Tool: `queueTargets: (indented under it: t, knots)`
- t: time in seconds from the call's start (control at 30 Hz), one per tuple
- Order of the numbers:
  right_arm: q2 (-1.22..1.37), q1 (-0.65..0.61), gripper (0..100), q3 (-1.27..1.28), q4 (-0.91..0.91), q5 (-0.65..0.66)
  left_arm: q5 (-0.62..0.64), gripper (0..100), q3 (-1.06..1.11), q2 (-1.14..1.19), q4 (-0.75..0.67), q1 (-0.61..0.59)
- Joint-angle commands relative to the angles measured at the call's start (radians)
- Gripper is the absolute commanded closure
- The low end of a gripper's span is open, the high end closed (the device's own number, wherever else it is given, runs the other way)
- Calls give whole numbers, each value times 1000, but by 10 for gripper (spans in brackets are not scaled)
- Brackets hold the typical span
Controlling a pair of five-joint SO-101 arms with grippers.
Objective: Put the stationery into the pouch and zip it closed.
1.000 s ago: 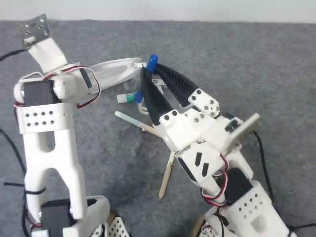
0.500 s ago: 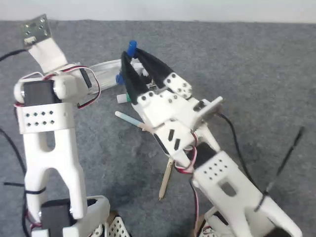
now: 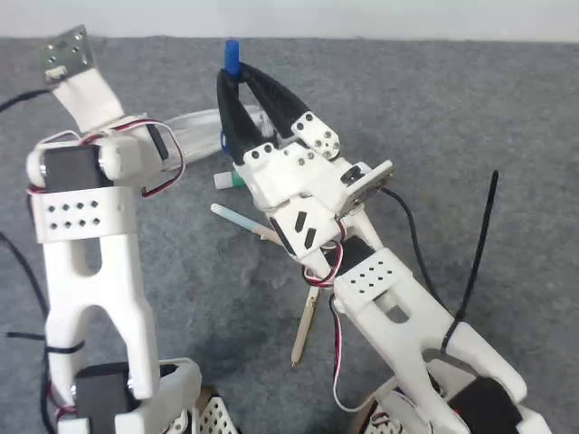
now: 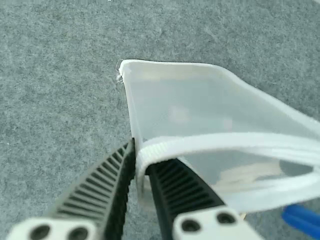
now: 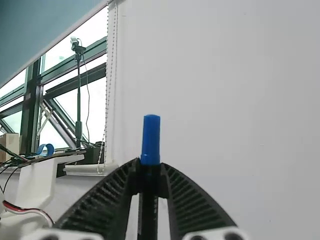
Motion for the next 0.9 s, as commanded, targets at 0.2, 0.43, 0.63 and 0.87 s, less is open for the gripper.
queueTargets:
  t: [0.2,0.43,0.63,0.87]
  knots:
    - [4,8,993,-123,-21,2,14,988,8,11,-31,-8]
    - [74,4,993,-242,-15,2,14,988,8,11,-31,-8]
    - [177,10,993,-265,-24,2,14,988,8,11,-31,-8]
    - [311,10,993,-247,-93,2,14,988,8,11,-31,-9]
